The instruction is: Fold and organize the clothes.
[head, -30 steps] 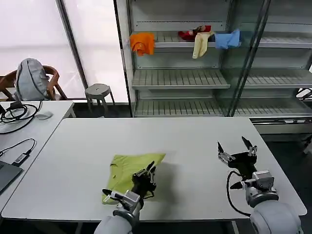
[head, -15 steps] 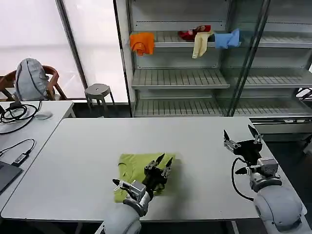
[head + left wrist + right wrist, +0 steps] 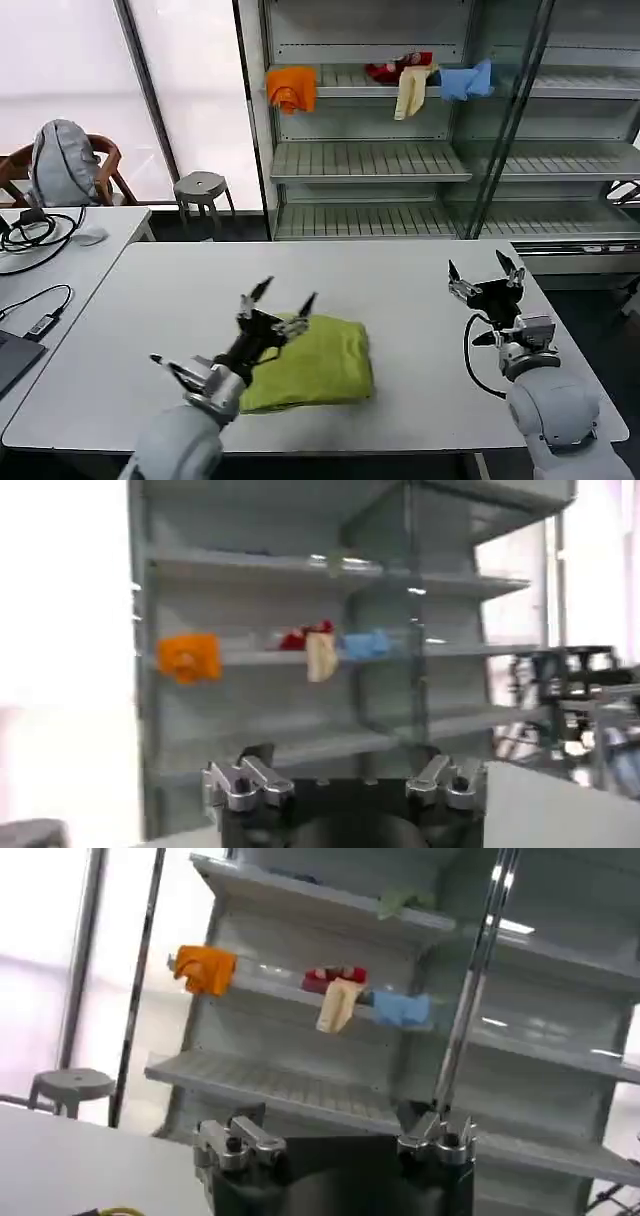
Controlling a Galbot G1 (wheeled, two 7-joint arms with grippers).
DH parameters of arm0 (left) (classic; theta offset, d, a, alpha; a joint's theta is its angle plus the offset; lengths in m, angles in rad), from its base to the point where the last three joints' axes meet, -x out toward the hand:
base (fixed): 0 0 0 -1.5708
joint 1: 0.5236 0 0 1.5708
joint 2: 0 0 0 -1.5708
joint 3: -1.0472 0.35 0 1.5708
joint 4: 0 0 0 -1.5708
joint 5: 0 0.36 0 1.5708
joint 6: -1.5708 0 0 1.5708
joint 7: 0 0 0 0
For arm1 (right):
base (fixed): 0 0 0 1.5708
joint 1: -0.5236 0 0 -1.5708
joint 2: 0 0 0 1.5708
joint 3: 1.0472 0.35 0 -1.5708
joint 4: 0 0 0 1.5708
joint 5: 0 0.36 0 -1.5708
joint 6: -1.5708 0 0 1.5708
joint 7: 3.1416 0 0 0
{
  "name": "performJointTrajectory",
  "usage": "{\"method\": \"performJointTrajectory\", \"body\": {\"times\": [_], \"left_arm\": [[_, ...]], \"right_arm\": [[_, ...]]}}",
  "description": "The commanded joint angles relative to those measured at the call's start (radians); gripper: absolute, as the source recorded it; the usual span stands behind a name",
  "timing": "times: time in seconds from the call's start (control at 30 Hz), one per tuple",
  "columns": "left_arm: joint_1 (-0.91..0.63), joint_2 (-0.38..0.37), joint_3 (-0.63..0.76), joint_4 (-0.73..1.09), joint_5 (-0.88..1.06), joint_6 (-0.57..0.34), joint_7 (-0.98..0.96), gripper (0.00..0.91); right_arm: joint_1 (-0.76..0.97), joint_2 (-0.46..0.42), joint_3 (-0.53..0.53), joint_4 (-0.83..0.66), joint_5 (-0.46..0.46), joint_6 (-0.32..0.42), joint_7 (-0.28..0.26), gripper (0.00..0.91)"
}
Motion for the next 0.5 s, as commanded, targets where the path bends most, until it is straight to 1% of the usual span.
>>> {"method": "performJointTrajectory", "body": {"times": [0.03, 0.1, 0.2, 0.3, 0.33, 0.5], "left_arm": [[0.142, 0.091, -0.477, 0.079, -0.006, -0.199, 0.124, 0.907], [0.150, 0.078, -0.471, 0.080, -0.001, -0.207, 0.126, 0.907], [0.144, 0.056, -0.445, 0.087, 0.050, -0.238, 0.126, 0.907], [0.131, 0.042, -0.426, 0.104, 0.126, -0.277, 0.127, 0.907], [0.125, 0.039, -0.420, 0.109, 0.154, -0.285, 0.124, 0.907], [0.106, 0.026, -0.415, 0.136, 0.212, -0.303, 0.115, 0.907]], "right_arm": [[0.036, 0.054, -0.057, -0.073, -0.049, 0.056, -0.032, 0.907], [0.036, 0.055, -0.056, -0.089, -0.081, 0.068, -0.049, 0.907], [0.034, 0.053, -0.047, -0.125, -0.081, 0.143, -0.085, 0.907], [0.032, 0.047, -0.030, -0.154, -0.080, 0.184, -0.095, 0.907], [0.032, 0.043, -0.024, -0.169, -0.081, 0.210, -0.099, 0.907], [0.033, 0.035, -0.022, -0.203, -0.075, 0.272, -0.105, 0.907]]}}
